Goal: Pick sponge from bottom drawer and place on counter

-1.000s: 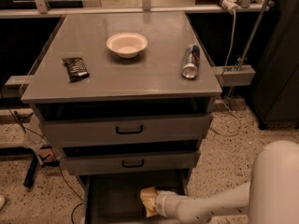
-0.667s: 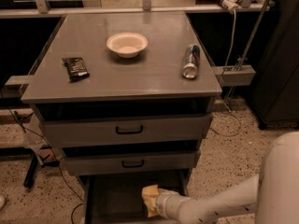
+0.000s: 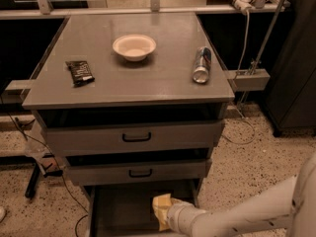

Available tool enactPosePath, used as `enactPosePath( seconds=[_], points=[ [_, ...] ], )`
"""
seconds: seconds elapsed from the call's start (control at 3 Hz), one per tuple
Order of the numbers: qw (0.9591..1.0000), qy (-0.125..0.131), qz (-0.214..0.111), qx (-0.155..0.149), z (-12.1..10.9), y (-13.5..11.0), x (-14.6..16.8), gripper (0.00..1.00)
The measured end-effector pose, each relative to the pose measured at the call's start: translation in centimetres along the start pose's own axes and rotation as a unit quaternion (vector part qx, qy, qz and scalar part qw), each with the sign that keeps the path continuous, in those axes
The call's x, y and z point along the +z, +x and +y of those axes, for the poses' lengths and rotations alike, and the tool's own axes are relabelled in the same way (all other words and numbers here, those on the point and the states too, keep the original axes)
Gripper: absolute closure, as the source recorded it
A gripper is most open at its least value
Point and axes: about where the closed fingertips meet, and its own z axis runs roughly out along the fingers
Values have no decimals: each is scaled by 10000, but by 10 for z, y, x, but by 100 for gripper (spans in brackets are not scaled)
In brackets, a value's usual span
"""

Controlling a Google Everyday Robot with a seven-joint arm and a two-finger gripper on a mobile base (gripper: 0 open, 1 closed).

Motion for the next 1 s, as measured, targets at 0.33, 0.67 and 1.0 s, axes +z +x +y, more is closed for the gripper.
enactPosePath(
  seconds=[0.33, 0.67, 1.0],
  points=[
    [9997, -151, 166, -32, 18, -1, -9, 100],
    [9998, -146, 39, -92, 34, -21, -48, 100],
    [9991, -95, -273, -306, 61, -49, -97, 100]
  ],
)
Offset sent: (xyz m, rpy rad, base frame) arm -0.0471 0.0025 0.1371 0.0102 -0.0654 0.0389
